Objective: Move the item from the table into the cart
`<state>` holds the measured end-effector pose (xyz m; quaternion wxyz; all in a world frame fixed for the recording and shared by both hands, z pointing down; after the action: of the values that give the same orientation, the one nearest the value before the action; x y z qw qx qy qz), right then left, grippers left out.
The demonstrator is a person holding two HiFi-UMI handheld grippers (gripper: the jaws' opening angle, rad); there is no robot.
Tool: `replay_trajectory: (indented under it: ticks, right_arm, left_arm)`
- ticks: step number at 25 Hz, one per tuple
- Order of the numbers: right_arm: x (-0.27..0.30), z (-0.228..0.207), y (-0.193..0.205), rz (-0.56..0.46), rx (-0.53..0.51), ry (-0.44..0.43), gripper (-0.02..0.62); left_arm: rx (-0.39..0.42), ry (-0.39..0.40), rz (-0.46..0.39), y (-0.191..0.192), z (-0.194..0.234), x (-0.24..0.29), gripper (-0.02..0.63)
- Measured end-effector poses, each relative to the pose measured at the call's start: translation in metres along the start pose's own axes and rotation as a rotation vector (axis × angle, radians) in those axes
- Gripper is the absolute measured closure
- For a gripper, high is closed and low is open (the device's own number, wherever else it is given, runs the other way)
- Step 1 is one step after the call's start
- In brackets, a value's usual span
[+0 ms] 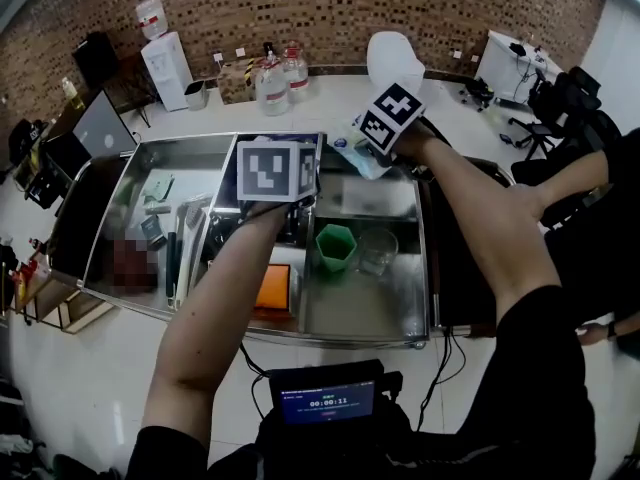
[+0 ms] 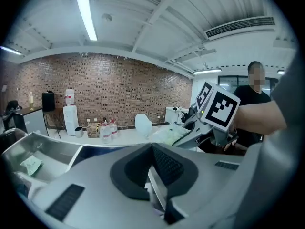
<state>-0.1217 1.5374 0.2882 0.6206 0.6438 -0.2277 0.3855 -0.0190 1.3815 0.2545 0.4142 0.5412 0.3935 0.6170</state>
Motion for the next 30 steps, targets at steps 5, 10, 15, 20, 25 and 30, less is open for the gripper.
replay_trajectory:
  ticks: [5,10,15,20,25,30]
  right_arm:
    - [0.053,-0.019,0.003,0.072,0.005,-0.035,0.558]
    - [0.084,-0.020,0.012,0.131,0.018,-0.064,0.558]
    - [0.099,-0.026,0.017,0.164,0.039,-0.066,0.558]
    - [0.113,-0.026,0.028,0.206,0.029,-0.058,0.558]
    - [0.114,-0.025,0.028,0.200,0.055,-0.042,0.545]
    - [0.108,-0.022,0.029,0.195,0.055,-0.033,0.408]
  left_arm:
    - [0.022,-0.013,0.040,0.011,0.028,0.036,0.606]
    - [-0.019,-0.015,0.063,0.023,0.040,0.045,0.606]
    - [-0.022,-0.015,0.080,0.029,0.045,0.050,0.606]
    - [-0.032,0.000,0.084,0.033,0.045,0.055,0.606]
    - [-0.015,-0.021,0.047,0.027,0.047,0.050,0.606]
    - [-0.009,-0.015,0.008,0.019,0.040,0.041,0.606]
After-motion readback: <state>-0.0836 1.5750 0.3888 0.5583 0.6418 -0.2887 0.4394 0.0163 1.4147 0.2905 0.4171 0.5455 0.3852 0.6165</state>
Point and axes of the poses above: the fingertips, and each gripper's own axes: x forward along the fingers, z to its left, y out of its underside, the point moved 9 cm from there along -x, backward along the fingers, and after that the axes turned 4 degrees about -z, right-handed, at the moved point
